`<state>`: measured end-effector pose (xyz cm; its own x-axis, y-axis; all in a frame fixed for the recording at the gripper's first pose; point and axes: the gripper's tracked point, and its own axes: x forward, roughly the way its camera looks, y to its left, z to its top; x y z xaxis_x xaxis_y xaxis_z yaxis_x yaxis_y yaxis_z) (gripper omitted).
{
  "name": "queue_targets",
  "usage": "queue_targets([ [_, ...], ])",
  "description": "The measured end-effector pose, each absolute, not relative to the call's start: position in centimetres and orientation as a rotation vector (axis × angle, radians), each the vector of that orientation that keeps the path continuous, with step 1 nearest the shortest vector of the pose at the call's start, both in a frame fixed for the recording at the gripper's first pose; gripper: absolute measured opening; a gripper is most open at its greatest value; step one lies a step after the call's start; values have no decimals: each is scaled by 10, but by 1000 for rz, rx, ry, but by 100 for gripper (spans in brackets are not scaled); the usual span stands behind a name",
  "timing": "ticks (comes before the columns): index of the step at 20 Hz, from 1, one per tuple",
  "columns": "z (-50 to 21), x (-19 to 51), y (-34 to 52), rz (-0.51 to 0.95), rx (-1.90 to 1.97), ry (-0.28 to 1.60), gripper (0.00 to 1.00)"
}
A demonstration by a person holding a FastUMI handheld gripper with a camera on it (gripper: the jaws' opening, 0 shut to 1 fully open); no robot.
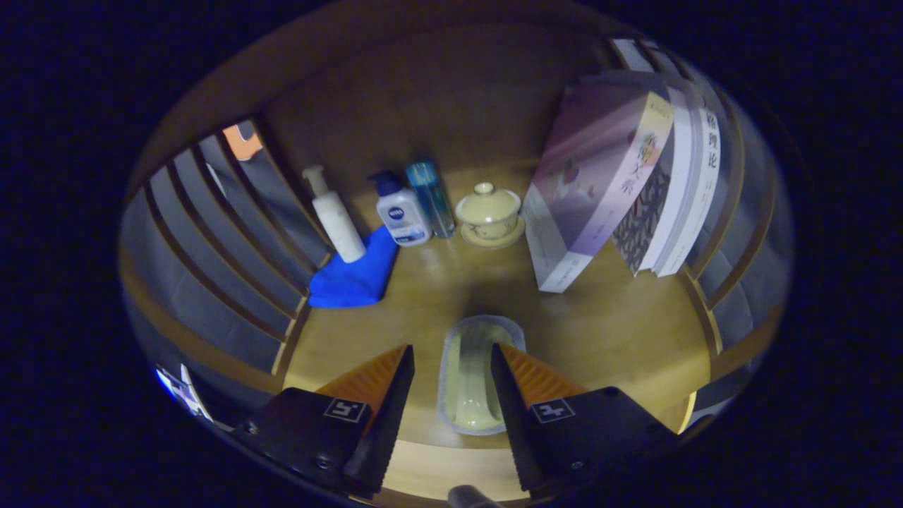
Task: Pull open the drawer, take out the items inside it, and place them on the countertop above the cabinet.
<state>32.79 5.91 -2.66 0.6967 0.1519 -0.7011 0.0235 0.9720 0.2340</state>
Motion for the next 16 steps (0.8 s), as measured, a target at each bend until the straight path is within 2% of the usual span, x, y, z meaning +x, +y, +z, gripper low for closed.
queue_targets([
  [3, -5, 300, 81, 112, 238, 720, 79],
  [9, 38, 233, 140, 233, 214, 503, 81],
  [12, 54, 193, 151, 272, 191, 369, 97],
  [16, 55, 134, 147, 292, 127, 181, 98],
])
